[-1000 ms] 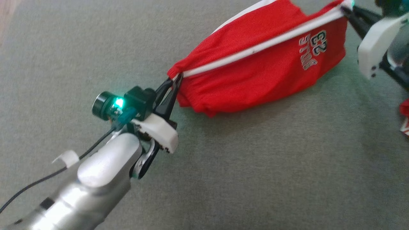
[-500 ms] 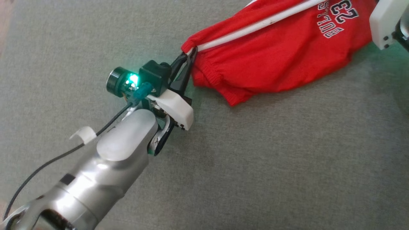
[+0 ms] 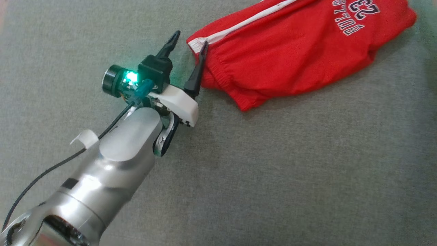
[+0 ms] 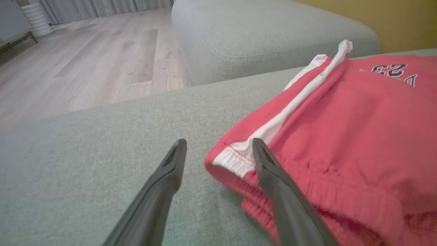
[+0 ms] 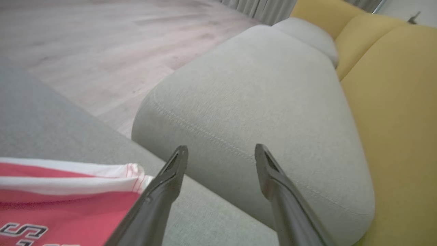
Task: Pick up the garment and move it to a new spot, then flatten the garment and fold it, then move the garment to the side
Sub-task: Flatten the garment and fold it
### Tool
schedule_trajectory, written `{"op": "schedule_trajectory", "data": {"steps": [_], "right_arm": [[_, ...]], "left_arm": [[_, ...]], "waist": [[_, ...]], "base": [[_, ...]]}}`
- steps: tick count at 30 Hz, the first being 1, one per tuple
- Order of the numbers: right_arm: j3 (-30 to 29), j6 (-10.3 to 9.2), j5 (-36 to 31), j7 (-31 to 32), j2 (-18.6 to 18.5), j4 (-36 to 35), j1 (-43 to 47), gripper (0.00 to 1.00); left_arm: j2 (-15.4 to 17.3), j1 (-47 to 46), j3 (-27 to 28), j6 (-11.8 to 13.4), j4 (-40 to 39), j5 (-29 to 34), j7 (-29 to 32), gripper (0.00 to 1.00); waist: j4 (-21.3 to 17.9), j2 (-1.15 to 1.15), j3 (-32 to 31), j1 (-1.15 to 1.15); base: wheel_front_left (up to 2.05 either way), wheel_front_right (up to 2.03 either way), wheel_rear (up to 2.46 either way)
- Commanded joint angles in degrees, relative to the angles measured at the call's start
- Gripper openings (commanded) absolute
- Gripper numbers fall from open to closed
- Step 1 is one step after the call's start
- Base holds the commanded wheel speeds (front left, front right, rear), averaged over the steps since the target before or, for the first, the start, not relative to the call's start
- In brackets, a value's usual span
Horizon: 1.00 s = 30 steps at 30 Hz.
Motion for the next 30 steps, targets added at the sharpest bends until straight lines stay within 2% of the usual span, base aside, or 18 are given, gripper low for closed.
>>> {"op": "schedule_trajectory", "data": {"steps": [1,6,8,10,13,16,21,26,30], "right_arm": [[-0.76,-0.05,-0.62,-1.28,0.26,-0.44,-0.81,1.00],[-6.77,-0.05,-1.05,-8.47,2.53,2.36,-0.65,1.00],[-11.27,-0.05,-0.99,-10.55,4.52,2.39,0.60,1.00],[-14.21,-0.05,-1.24,-11.01,5.91,1.15,2.35,1.00],[-20.18,-0.05,-2.32,-11.13,7.60,-4.67,6.49,1.00],[-28.25,-0.05,-3.97,-11.15,10.07,-11.49,13.67,1.00],[-39.45,-0.05,-9.21,-11.16,16.94,-20.90,29.56,1.00],[-44.02,-0.05,-13.36,-11.16,23.77,-25.96,42.97,1.00],[-46.76,-0.05,-15.25,-11.16,26.82,-29.37,51.08,1.00]], "left_arm": [[1.52,-2.05,2.07,0.54,-0.92,0.16,-0.72,1.00],[2.36,-1.28,4.76,2.17,-2.43,0.05,-2.53,1.00],[3.25,0.09,7.21,3.42,-4.79,0.07,-3.00,1.00],[3.97,1.34,9.17,4.26,-7.18,0.42,-3.12,1.00],[4.98,4.16,12.69,5.49,-12.13,1.99,-3.15,1.00],[5.95,8.13,16.08,7.19,-15.93,3.52,-3.16,1.00],[6.29,16.51,20.18,8.35,-20.11,5.45,-3.17,1.00],[5.96,24.70,21.37,8.06,-19.40,5.50,-3.17,1.00],[5.05,30.57,22.71,7.77,-19.79,6.40,-3.18,1.00]], "waist": [[-0.48,0.00,-0.68,0.01],[-2.09,0.00,-3.85,0.01],[-3.25,0.00,-6.22,0.01],[-4.04,0.00,-7.79,0.01],[-5.08,0.00,-9.95,0.01],[-6.22,0.00,-12.23,0.01],[-7.59,0.00,-16.43,0.01],[-8.96,0.00,-19.89,0.01],[-9.70,0.00,-21.87,0.01]], "base": [[0.00,0.00,0.00],[0.00,0.00,0.00],[0.00,0.00,0.00],[0.00,0.00,0.00],[0.00,0.00,0.00],[0.00,0.00,0.00],[0.00,0.00,0.00],[0.00,0.00,0.00],[0.00,0.00,0.00]]}}
